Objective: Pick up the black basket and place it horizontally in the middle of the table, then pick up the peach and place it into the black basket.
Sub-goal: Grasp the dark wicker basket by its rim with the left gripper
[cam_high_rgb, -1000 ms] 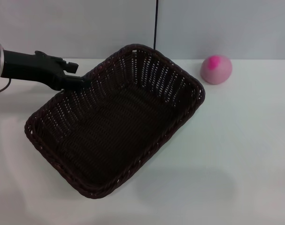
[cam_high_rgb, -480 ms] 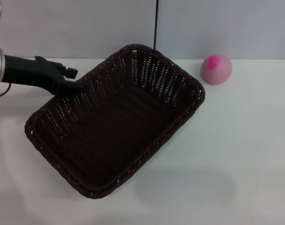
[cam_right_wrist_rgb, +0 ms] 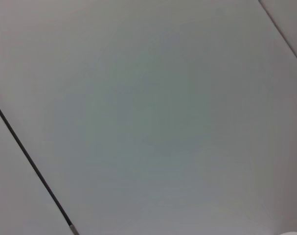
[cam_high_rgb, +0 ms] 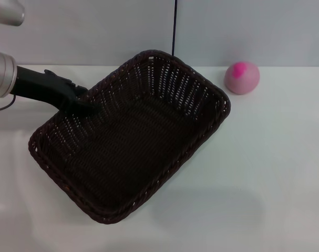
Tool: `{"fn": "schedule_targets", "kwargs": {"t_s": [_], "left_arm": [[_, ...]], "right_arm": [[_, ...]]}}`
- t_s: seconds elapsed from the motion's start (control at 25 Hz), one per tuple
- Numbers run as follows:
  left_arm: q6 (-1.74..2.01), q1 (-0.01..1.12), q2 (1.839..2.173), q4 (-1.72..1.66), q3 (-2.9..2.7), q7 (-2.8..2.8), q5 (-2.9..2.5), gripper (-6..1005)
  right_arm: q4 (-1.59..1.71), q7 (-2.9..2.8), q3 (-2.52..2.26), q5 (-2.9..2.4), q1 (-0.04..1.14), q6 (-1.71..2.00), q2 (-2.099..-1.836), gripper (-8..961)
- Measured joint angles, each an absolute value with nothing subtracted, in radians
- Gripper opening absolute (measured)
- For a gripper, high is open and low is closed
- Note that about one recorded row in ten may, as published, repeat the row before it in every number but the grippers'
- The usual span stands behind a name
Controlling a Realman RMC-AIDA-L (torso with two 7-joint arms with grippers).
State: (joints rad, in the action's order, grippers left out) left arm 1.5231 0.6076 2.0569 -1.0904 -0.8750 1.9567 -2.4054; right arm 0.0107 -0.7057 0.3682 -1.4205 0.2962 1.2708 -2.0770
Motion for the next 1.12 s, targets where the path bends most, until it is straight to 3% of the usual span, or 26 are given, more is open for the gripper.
{"fn": "schedule_targets", "kwargs": {"t_s": [0.72,1.0,1.12], "left_arm": [[1.521,0.676,2.061,-1.125,-0.965,2.054,-2.549,489],[1.509,0.677,2.062,-1.144,-0.979,2.063,-2.559,282],[1.507,0.676,2.062,-1.146,-0.984,2.060,-2.559,262]], "right_arm": [[0.011,-0.706,0.371,-1.421,0.297,1.262,-2.077,667],[0.012,-0.706,0.379,-1.421,0.299,1.261,-2.076,665],[0.012,-0.706,0.382,-1.421,0.299,1.260,-2.075,663]]}}
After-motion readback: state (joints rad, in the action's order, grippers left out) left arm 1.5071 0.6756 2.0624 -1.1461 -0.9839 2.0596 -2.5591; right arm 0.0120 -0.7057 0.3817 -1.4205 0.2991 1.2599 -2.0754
